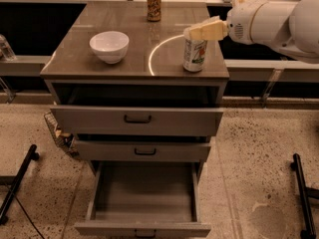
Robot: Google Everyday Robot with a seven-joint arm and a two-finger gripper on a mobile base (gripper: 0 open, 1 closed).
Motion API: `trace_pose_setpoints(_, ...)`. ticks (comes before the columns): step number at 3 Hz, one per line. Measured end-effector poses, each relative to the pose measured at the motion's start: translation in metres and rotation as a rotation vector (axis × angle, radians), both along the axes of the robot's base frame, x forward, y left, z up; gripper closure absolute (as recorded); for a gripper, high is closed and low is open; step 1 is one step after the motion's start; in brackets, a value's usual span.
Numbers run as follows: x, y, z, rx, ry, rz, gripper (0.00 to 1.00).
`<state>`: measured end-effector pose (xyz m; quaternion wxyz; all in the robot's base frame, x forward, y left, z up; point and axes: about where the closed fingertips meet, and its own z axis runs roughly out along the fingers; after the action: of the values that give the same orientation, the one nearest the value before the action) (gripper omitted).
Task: Place 7up can into bottom drawer
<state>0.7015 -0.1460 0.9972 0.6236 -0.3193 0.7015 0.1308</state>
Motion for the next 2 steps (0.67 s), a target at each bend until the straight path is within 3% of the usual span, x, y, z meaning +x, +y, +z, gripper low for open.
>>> trace_pose_setpoints(2,0.006,0.001,-0.026,-0.025,-0.018,0.012,0.00)
